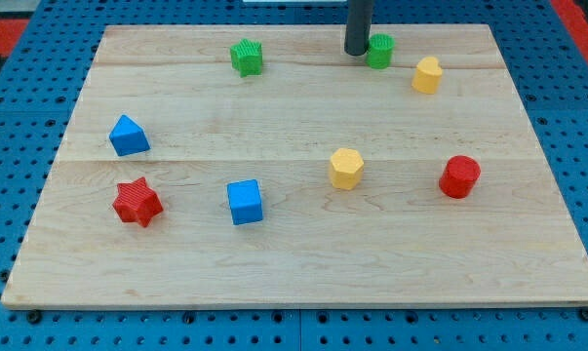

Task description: Slightly move the green circle to the right

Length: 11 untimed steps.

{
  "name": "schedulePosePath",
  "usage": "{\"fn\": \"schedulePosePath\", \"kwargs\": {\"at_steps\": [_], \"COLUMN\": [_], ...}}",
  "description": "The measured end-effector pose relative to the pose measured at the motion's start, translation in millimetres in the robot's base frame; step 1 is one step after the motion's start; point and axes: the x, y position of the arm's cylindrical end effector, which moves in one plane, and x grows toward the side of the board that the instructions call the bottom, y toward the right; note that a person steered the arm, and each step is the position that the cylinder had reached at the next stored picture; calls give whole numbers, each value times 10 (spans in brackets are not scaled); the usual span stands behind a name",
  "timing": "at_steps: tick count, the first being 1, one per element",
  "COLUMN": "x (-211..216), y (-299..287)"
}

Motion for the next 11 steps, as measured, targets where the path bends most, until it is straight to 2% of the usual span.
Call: {"fn": "schedulePosePath", "kwargs": {"at_steps": [2,5,6,10,11], "x": [0,47,188,75,75], "y": [325,296,322,322,494]}}
